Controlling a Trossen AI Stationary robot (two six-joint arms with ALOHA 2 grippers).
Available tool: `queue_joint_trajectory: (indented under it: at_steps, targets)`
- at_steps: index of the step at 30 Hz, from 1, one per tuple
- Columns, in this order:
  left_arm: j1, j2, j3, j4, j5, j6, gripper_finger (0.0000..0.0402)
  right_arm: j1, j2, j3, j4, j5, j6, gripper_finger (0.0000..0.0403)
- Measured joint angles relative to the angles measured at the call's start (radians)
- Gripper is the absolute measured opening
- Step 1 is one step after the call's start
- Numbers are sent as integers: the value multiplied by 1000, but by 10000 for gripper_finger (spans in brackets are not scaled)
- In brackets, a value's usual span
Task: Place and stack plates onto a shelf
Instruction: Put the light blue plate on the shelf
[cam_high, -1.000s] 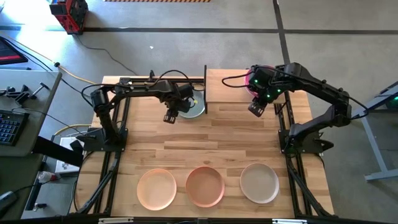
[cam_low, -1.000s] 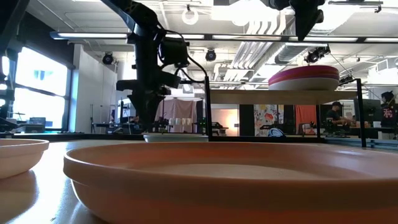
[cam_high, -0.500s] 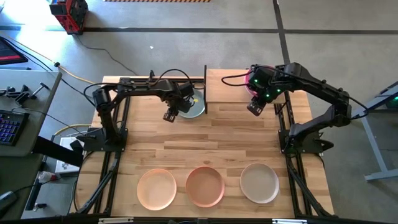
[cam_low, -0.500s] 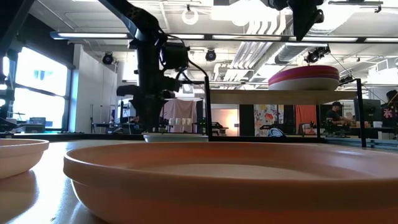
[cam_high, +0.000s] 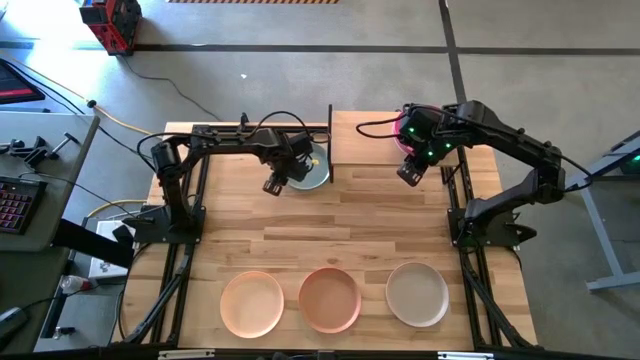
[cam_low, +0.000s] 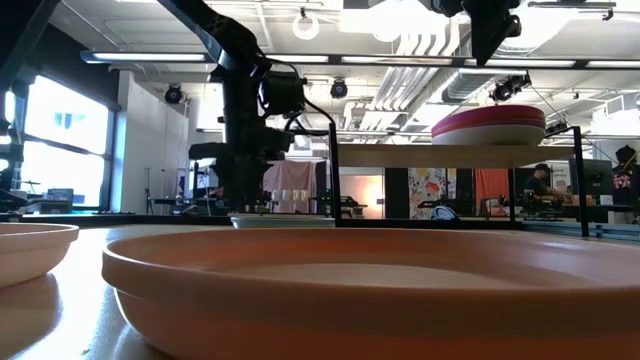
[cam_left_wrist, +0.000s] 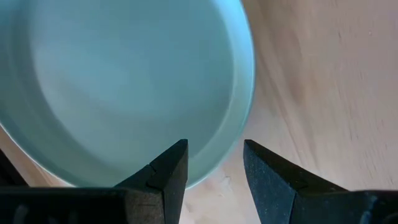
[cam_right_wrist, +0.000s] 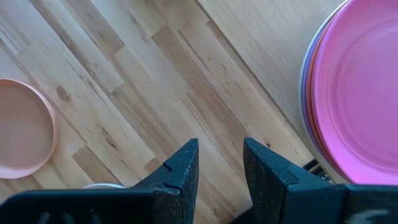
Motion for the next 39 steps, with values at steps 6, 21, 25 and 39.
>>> queue_joint_trajectory:
  at_steps: [6,21,25,39]
  targets:
    - [-2,0,0,-11,22,-6,145,0,0,0,2,0,26,103]
    - [6,0,0,-32,10,-58,145,0,0,0,3,0,49,103]
    - [27,0,0,-62,1,-77,145,0,0,0,3,0,49,103]
    - [71,0,0,-43,19,-78,145,0,0,0,3,0,43,103]
